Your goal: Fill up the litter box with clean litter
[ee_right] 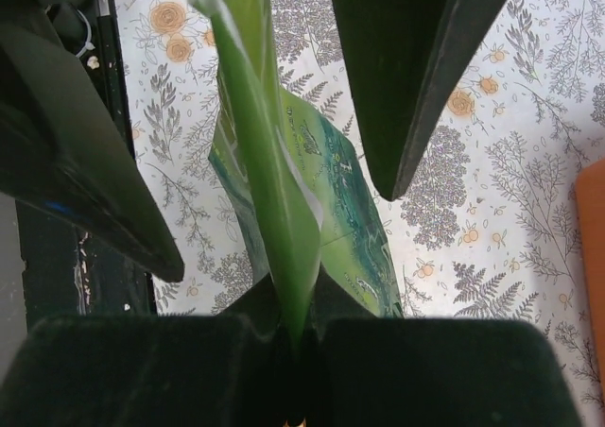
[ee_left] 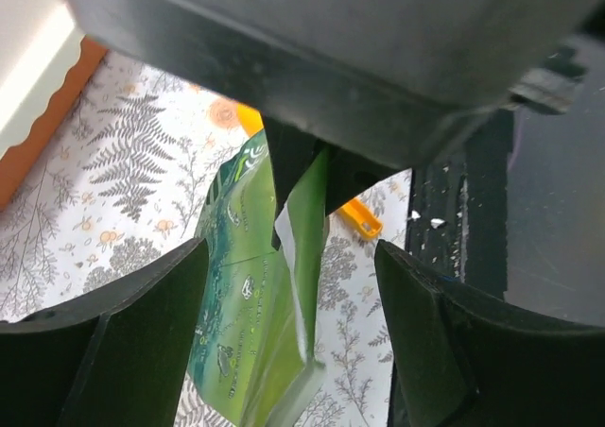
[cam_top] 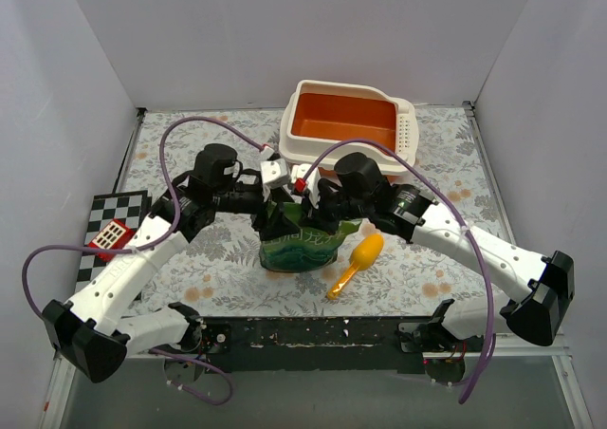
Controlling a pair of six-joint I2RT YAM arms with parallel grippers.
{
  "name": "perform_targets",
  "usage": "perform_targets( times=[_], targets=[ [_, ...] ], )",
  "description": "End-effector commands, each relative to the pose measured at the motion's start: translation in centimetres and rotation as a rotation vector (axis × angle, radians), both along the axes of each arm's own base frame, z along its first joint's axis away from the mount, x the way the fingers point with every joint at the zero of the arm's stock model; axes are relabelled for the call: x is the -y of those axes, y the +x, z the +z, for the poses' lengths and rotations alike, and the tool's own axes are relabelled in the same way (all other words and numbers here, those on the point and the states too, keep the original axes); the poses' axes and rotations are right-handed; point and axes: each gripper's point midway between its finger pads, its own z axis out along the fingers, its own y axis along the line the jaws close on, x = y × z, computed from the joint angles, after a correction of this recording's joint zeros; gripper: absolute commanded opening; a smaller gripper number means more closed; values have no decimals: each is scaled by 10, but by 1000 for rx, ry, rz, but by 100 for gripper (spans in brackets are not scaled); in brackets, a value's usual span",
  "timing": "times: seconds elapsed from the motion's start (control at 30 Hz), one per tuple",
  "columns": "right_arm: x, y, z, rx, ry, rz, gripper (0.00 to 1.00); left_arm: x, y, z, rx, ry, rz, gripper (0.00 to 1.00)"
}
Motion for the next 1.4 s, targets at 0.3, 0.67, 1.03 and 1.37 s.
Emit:
perform_targets(
  times=[0.3, 0.67, 1.03, 1.37],
  targets=[
    [6, 8, 60, 77, 94, -43, 33, -8, 17, -46, 133, 255, 146, 0],
    [52, 7, 80, 197, 47, -118, 34, -29, 10, -10, 308, 128, 278, 0],
    [41, 18, 52, 152, -60, -82, 34, -33, 4, -12, 312, 80, 298, 0],
    [37, 24, 35, 131, -124, -43, 41, -36, 2, -1, 342, 60, 299, 0]
  ],
)
